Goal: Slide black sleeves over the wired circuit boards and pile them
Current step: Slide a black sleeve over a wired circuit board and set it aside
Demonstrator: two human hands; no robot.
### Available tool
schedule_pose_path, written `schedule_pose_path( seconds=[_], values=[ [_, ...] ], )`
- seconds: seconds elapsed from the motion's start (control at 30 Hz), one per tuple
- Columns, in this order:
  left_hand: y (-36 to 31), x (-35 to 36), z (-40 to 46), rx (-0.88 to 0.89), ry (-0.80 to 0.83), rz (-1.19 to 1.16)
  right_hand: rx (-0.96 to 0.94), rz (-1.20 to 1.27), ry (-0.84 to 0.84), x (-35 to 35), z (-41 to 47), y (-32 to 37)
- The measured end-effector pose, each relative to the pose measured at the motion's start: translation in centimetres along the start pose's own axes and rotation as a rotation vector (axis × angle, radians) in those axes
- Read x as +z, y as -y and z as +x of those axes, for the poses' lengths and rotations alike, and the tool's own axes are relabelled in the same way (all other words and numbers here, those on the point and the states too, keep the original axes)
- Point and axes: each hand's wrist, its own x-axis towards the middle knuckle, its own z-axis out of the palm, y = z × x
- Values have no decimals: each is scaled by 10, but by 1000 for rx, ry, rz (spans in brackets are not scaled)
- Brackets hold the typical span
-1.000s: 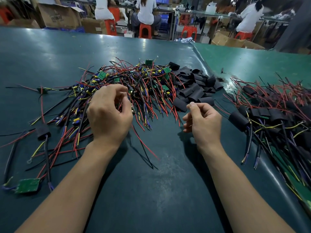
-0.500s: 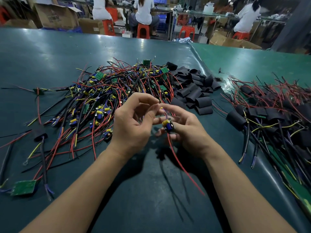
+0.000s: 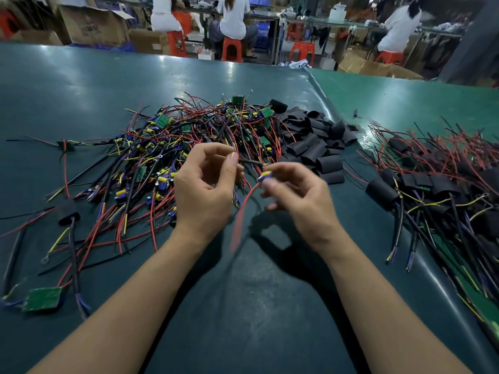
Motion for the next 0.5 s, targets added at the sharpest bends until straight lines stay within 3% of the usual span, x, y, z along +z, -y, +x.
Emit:
schedule_pose_path(
  seconds=[0.1,0.23,0.37,0.5],
  values=[
    [1,-3,1,-9,27,70,122,433,-188,-16,7,8],
    [5,-2,-3,-29,206,209,225,851,-275,-43,11,15],
    [6,0,-9,79,437,414,256,983,-247,-47,11,14],
    [5,-1,-8,87,497,423,268,903,-215,-46,10,15]
  ],
)
